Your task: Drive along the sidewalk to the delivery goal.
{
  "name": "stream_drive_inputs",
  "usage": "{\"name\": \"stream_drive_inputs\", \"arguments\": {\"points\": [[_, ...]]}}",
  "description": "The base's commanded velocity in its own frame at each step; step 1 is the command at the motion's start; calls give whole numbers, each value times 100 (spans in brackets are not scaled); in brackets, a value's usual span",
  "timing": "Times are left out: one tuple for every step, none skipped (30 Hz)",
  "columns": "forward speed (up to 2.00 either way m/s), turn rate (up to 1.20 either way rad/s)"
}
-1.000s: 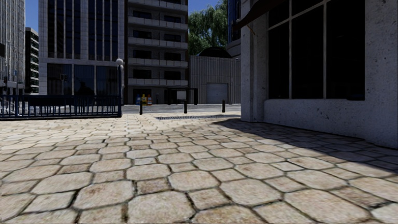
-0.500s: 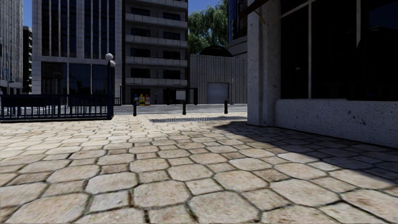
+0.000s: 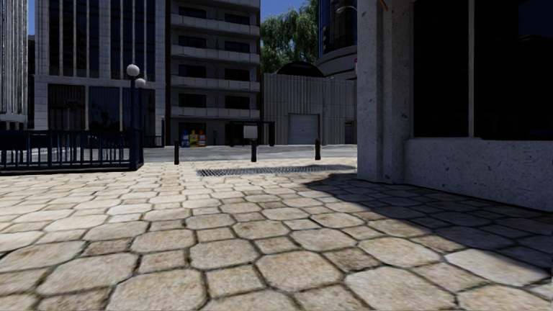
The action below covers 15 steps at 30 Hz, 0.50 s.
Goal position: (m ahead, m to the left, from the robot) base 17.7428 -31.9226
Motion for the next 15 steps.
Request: {"name": "stream_drive_inputs", "arguments": {"points": [[200, 0], [200, 0], [200, 0], [200, 0], [200, 0], [200, 0], [200, 0], [200, 0], [200, 0], [200, 0], [200, 0], [200, 0], [200, 0], [200, 0], [200, 0]]}}
